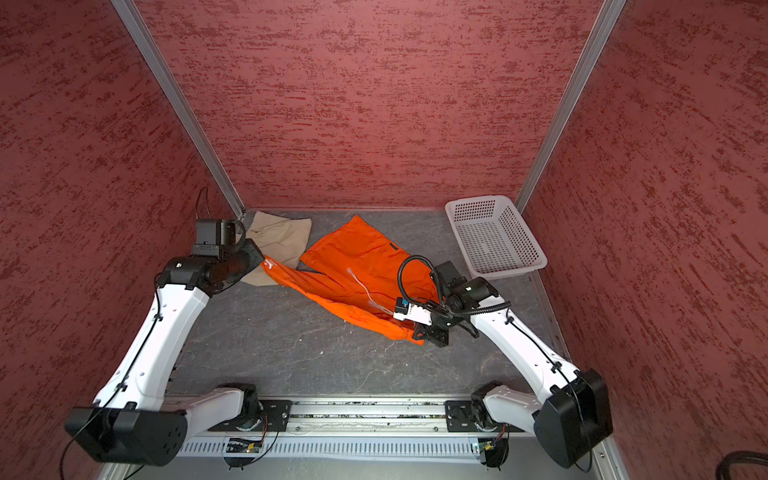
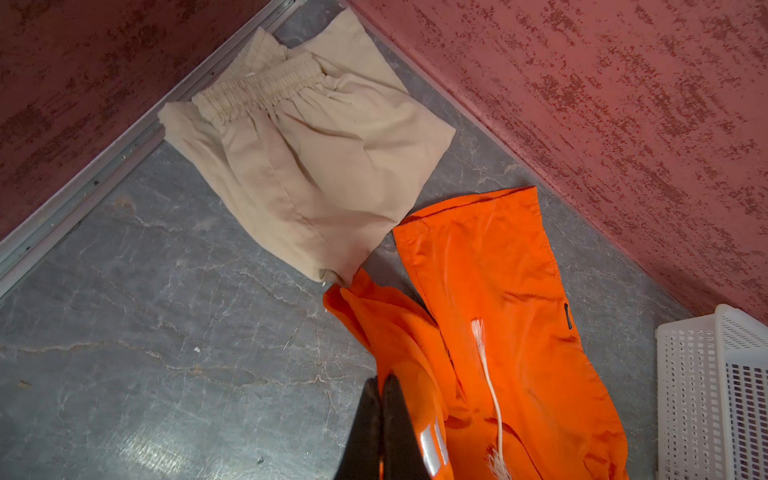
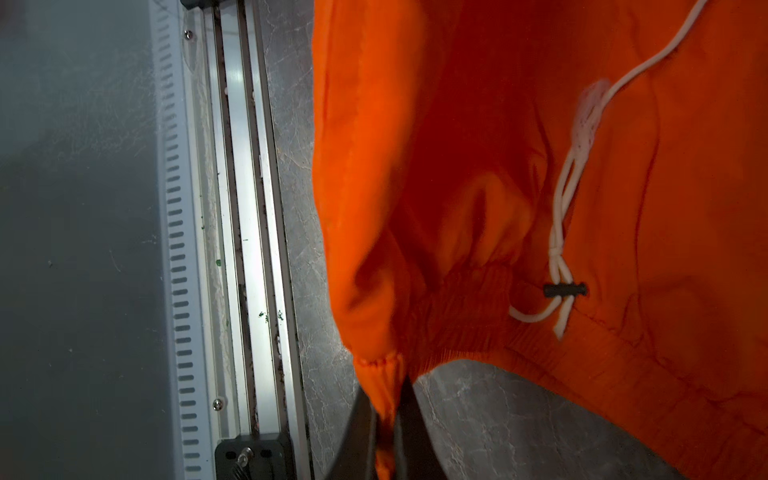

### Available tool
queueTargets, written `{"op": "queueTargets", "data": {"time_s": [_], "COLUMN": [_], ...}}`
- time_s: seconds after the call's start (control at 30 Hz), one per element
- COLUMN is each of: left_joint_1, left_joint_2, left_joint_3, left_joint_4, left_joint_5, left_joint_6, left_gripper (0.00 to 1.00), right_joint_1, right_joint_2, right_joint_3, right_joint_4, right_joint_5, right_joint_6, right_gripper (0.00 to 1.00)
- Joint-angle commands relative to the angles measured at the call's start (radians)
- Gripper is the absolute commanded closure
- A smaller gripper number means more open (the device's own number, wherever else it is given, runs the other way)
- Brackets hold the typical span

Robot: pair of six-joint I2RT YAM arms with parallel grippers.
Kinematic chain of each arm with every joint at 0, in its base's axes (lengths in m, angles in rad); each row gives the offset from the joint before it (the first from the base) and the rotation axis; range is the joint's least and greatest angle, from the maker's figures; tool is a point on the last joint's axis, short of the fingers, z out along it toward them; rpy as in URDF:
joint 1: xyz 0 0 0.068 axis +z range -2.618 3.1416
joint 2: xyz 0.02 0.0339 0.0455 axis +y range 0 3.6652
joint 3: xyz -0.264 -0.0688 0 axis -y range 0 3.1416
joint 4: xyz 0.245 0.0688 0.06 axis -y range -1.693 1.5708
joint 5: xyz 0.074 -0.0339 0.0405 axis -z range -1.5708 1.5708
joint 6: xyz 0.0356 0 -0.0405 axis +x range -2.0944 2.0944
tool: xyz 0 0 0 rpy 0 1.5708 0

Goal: Fold and stack the shorts

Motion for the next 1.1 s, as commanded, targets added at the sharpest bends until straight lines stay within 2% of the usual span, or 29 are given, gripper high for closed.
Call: {"op": "queueTargets", "data": {"time_s": [0.0, 0.27, 0.53, 0.67, 0.87, 0.97, 1.07], "left_joint_1": [0.009, 0.011, 0.003, -0.016, -0.035, -0.042, -0.045], "left_joint_2": [0.034, 0.118, 0.204, 0.229, 0.276, 0.297, 0.324], "left_joint_3": [0.063, 0.154, 0.252, 0.284, 0.341, 0.364, 0.385], "left_joint_4": [0.054, 0.092, 0.159, 0.193, 0.249, 0.282, 0.284], "left_joint_5": [-0.011, -0.001, 0.037, 0.029, 0.022, 0.007, 0.007], "left_joint_6": [0.056, 0.079, 0.099, 0.132, 0.192, 0.212, 0.220], "left_gripper": [0.96, 0.96, 0.96, 0.96, 0.96, 0.95, 0.95], "right_joint_1": [0.002, -0.010, -0.103, -0.116, -0.123, -0.125, -0.125], "right_joint_2": [-0.024, 0.010, -0.037, -0.050, -0.027, -0.023, -0.030], "right_joint_3": [0.037, 0.071, 0.087, 0.089, 0.112, 0.121, 0.115], "right_joint_4": [0.042, 0.040, -0.004, -0.026, -0.047, -0.037, 0.010], "right_joint_5": [-0.096, -0.162, -0.217, -0.210, -0.274, -0.326, -0.351], "right_joint_6": [0.115, 0.209, 0.219, 0.213, 0.227, 0.266, 0.392], "right_gripper": [1.00, 1.00, 1.00, 1.00, 1.00, 1.00, 1.00]}}
